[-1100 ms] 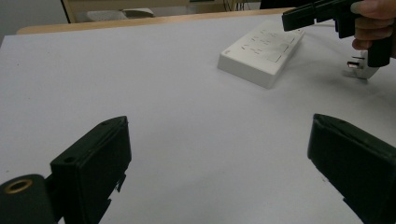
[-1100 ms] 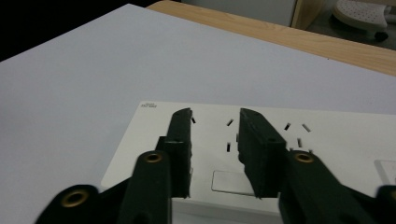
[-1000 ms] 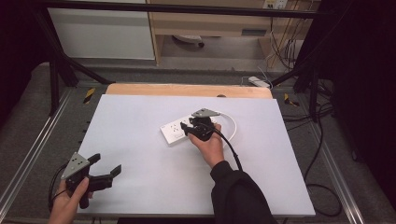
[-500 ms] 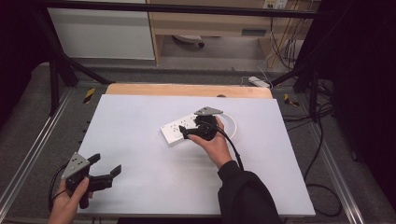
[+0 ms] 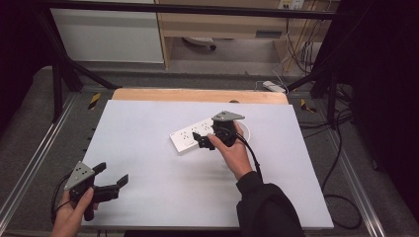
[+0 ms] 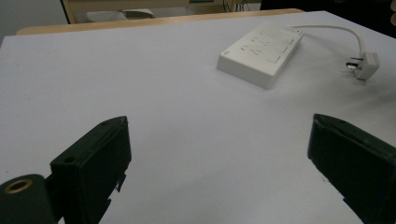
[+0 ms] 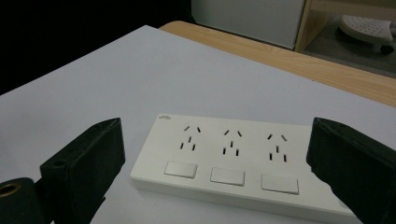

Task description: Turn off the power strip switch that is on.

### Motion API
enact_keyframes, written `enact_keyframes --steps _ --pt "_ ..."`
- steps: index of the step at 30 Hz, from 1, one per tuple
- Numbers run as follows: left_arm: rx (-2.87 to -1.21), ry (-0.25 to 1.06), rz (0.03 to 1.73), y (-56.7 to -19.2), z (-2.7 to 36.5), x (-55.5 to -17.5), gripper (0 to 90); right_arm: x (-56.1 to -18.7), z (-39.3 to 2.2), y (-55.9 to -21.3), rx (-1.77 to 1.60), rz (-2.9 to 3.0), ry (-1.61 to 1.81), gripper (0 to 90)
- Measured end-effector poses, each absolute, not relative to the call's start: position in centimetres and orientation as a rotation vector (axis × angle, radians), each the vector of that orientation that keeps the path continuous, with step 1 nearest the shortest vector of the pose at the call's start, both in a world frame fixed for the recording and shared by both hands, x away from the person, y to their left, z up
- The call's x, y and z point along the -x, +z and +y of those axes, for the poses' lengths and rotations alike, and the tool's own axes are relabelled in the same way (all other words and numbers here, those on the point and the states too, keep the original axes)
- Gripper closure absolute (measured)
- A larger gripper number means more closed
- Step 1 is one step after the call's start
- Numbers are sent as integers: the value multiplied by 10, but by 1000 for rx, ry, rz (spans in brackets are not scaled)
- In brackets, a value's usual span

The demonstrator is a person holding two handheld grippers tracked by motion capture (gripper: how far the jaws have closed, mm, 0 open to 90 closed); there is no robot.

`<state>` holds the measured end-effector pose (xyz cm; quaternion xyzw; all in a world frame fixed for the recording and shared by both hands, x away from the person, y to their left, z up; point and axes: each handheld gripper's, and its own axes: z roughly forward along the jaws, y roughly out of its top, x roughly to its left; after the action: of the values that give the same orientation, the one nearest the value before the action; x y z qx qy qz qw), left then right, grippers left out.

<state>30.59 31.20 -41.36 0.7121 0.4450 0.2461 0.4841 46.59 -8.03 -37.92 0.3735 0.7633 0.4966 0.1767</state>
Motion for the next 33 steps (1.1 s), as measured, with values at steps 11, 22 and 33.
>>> enact_keyframes --steps 11,22,33 --pt "-1739 600 1089 -414 311 -306 60 -457 -109 -366 -1060 2113 1424 59" --pt "-1747 600 1083 -415 310 -306 61 -446 -140 -352 -1060 2057 1474 69" --pt "-1744 596 1091 -415 310 -307 60 -430 -167 -349 -1041 2026 1446 48"
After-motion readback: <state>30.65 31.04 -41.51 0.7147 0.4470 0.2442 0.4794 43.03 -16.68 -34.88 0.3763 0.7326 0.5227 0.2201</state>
